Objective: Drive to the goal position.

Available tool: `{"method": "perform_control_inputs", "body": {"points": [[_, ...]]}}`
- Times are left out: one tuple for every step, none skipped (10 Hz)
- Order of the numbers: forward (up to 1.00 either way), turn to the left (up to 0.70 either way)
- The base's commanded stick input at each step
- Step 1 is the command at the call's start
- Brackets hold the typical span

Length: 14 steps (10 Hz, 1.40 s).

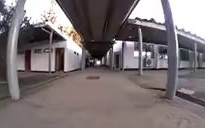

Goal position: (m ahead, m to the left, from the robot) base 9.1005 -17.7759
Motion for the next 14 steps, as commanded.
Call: {"method": "perform_control_inputs", "body": {"points": [[0.70,0.00],[0.70,0.00],[0.70,0.00],[0.70,0.00],[0.70,0.00],[0.70,0.00],[0.70,0.00],[0.70,0.00],[0.70,0.00],[0.70,0.00],[0.70,0.00],[0.70,0.00],[0.70,0.00],[0.70,0.00]]}}
